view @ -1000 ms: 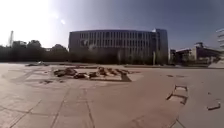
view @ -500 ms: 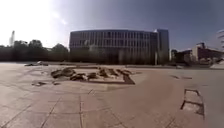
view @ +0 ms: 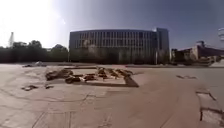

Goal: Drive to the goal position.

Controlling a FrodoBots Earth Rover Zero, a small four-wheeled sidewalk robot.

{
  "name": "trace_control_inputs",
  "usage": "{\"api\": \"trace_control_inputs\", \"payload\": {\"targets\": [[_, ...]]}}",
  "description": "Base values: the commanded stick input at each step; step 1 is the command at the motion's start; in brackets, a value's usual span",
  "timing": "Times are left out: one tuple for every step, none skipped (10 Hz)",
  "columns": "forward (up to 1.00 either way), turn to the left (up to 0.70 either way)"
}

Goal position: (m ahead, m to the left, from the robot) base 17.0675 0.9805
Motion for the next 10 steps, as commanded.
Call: {"api": "trace_control_inputs", "payload": {"targets": [[0.70,-0.34],[0.70,-0.33],[0.70,-0.31],[0.70,-0.19],[0.70,0.01],[0.70,0.01],[0.70,0.01],[0.70,0.01],[0.70,0.01],[0.70,0.01]]}}
